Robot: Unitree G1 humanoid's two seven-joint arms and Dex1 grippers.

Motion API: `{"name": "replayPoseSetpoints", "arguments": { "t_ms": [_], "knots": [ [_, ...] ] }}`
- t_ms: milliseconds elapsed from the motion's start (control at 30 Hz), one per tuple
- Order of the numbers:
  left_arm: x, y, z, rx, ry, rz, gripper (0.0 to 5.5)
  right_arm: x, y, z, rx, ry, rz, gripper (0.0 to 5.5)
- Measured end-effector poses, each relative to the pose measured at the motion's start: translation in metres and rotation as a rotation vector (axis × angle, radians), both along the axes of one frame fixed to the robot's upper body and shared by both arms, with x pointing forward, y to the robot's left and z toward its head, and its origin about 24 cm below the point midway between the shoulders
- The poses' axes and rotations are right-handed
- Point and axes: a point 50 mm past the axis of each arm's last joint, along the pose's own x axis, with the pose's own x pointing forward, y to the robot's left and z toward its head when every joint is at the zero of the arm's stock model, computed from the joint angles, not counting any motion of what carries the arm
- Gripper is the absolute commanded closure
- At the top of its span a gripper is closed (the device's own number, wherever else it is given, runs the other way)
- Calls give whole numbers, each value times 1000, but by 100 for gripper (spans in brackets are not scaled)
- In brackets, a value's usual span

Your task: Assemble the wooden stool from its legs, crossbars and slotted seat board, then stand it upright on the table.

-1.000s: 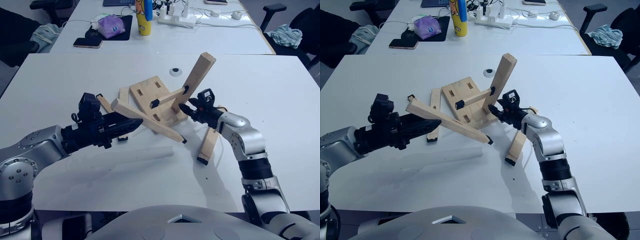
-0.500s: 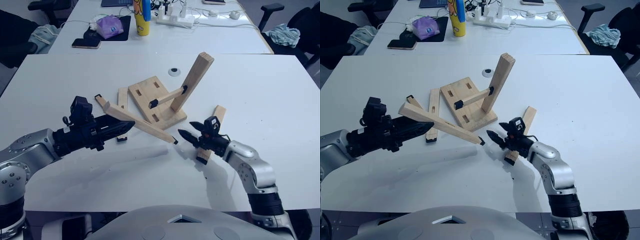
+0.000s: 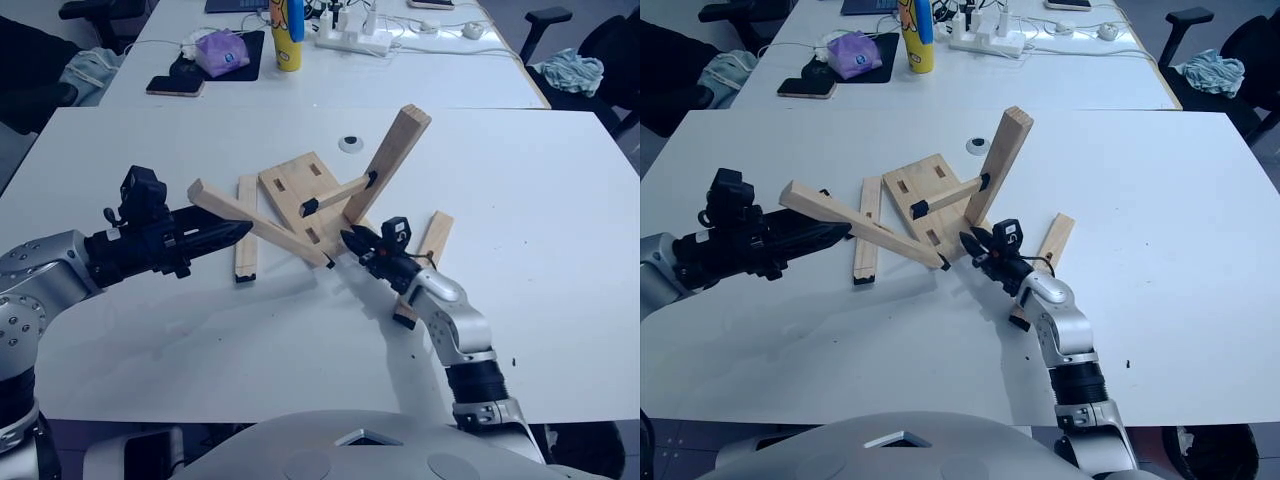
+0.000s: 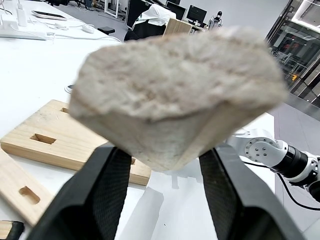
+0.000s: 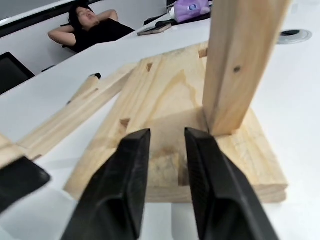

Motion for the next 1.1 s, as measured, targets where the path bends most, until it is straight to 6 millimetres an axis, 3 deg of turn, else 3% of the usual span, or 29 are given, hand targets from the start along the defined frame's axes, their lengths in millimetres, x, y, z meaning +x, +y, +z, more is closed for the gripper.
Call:
{"name": "replayPoseSetpoints", "arguments": {
  "t_ms": [167,567,1100],
  "knots": [
    [8,-1,7,33,-59,7,341,4,3,-4,-52,-12,-1,549],
    [17,-15,0,183,-137,-10,341,4,11,-6,-102,-16,27,550],
    [26,-7,2,292,-236,-14,342,6,9,-6,-134,-20,58,550]
  ]
}}
